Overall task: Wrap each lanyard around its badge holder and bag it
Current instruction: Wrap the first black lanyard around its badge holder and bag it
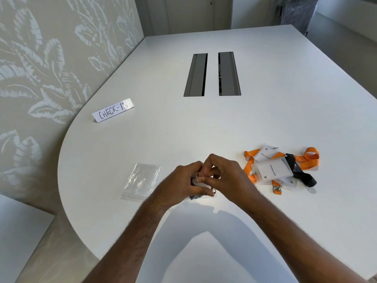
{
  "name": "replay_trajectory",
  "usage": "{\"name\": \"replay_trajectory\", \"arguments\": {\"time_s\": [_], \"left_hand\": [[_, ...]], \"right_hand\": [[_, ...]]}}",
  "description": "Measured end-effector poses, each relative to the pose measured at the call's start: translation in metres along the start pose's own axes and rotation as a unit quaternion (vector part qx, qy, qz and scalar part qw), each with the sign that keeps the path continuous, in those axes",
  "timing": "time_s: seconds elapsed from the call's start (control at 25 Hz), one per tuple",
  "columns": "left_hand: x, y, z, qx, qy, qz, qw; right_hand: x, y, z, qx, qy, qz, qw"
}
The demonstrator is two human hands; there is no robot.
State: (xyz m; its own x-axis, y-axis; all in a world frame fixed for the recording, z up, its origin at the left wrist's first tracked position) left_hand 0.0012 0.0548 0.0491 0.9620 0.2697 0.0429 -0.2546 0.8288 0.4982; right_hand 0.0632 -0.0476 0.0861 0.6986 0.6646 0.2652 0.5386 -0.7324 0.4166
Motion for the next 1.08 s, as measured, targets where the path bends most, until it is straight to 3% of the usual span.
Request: {"name": "replay_trajectory", "arguments": {"time_s": [0.2,0.32,0.48,0.6,0.68,0.88,1.08], "left_hand": [[0.003,-0.007,0.0,0.041,-0.007,-0.023,0.999],[0.006,-0.004,0.003,0.0,-0.011,0.023,1.0],[0.01,0.005,-0.004,-0.052,0.004,0.081,0.995],[0.011,0.023,-0.01,-0.074,0.018,0.154,0.985],[0.01,0.034,-0.014,-0.081,0.03,0.204,0.975],[0.01,0.046,-0.017,-0.145,0.035,0.293,0.944],[0.011,0.042,-0.014,-0.153,0.036,0.306,0.939]], "right_hand": [[0.002,0.006,-0.002,-0.007,-0.004,0.002,1.0],[0.004,0.009,-0.001,-0.009,-0.007,0.012,1.0],[0.004,-0.001,-0.007,0.058,-0.004,-0.047,0.997],[0.012,0.03,-0.013,0.092,0.029,0.035,0.995],[0.014,0.05,-0.003,0.11,0.004,0.071,0.991],[-0.002,0.033,0.02,0.049,-0.056,-0.047,0.996],[-0.008,0.026,0.009,-0.011,0.003,-0.05,0.999]]}}
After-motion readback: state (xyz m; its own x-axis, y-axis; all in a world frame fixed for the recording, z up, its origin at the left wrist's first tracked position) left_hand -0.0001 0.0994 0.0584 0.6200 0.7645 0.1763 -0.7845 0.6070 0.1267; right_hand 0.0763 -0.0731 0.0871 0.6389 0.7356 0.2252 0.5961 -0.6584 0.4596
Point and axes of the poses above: each hand's wrist, its own x-axis towards the middle knuckle, its own y-axis out of the back of the hand, z = x × y, the point moved 10 cm from there along x, towards the middle knuckle, and after that the axes turned 10 degrees about z, right-handed, at the moved point
